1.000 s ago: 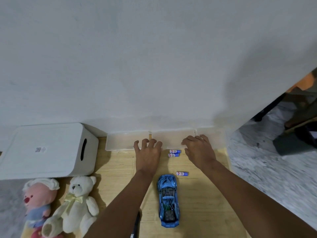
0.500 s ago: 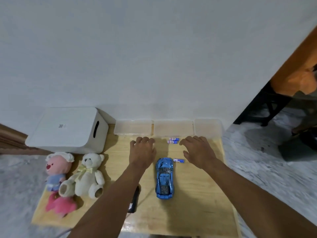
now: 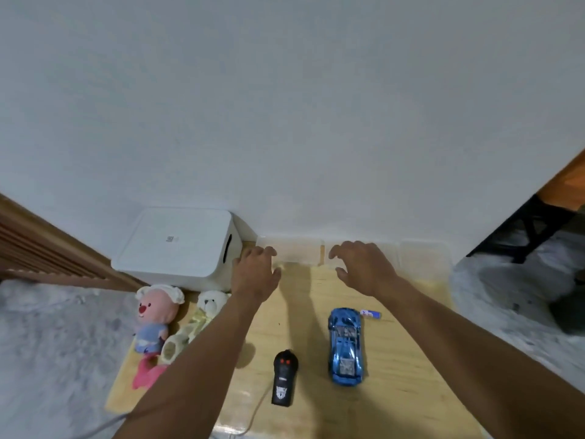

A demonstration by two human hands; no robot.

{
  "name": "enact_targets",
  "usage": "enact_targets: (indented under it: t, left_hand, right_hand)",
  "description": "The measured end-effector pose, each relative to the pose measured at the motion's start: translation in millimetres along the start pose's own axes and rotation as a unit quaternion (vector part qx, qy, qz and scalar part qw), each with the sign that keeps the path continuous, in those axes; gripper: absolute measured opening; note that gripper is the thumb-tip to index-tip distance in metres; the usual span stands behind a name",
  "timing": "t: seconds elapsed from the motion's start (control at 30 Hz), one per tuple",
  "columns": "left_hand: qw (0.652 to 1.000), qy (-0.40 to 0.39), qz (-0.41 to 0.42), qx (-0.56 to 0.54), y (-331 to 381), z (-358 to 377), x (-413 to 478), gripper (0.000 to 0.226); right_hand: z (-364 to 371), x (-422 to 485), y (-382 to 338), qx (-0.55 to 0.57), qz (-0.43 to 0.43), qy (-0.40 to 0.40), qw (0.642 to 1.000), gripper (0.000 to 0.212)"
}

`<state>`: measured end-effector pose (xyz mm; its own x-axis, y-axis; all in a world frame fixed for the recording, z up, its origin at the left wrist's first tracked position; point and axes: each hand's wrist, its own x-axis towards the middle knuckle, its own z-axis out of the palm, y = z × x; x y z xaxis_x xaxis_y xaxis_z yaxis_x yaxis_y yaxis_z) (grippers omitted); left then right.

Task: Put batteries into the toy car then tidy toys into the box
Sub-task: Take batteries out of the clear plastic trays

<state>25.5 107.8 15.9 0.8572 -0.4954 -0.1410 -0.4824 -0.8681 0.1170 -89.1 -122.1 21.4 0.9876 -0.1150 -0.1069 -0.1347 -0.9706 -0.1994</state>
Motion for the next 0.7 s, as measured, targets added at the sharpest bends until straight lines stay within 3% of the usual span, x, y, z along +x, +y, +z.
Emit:
enact_targets:
  t: [0.33, 0.7]
  left_hand:
    - [0.993, -0.072, 0.06, -0.069, -58.9, 25.9, 47.1, 0.052]
    - [0.992, -0.03, 0.096, -0.073, -58.6, 58.8, 72.8, 0.053]
  right_hand:
    - [50.1, 58.4, -59.3, -0.013, 0.022, -0.046, 0.999, 0.043]
    - [79.7, 82.3, -72.9, -0.033, 0.057, -0.044, 0.997, 0.054]
